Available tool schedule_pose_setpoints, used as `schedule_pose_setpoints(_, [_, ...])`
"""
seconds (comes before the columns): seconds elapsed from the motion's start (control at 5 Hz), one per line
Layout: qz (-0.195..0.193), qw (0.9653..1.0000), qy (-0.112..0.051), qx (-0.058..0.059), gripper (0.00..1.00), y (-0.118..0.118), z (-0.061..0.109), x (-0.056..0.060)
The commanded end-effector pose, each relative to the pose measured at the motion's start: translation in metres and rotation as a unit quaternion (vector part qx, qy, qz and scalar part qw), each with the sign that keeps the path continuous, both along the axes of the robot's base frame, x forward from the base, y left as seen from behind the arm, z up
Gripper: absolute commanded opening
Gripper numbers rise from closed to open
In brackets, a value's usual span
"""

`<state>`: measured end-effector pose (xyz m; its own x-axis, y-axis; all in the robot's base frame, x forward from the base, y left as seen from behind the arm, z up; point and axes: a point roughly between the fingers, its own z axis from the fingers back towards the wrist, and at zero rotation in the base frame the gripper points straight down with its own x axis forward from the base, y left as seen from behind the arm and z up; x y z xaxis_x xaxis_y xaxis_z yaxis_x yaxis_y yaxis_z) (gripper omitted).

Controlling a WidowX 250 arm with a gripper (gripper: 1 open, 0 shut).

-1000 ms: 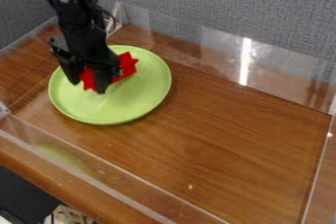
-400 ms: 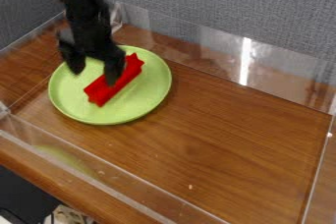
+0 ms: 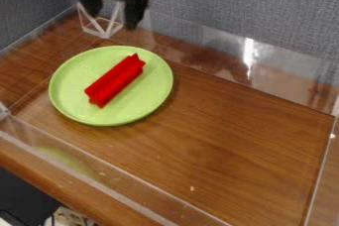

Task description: Put the red object on the green plate

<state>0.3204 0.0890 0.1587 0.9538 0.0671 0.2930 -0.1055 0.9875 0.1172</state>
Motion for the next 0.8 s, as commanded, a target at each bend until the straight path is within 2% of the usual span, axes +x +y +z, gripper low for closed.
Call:
schedule_pose_setpoints(0.0, [-0.014,0.9993,-0.033,-0.003,1.0,0.001,0.035,0.013])
schedule_pose_setpoints(0.2, [-0.008,0.9996,-0.026,-0.003,1.0,0.015,0.027,0.027])
schedule_pose_setpoints(0.6, [-0.011,0.9999,-0.005,-0.003,1.0,0.038,-0.016,0.048])
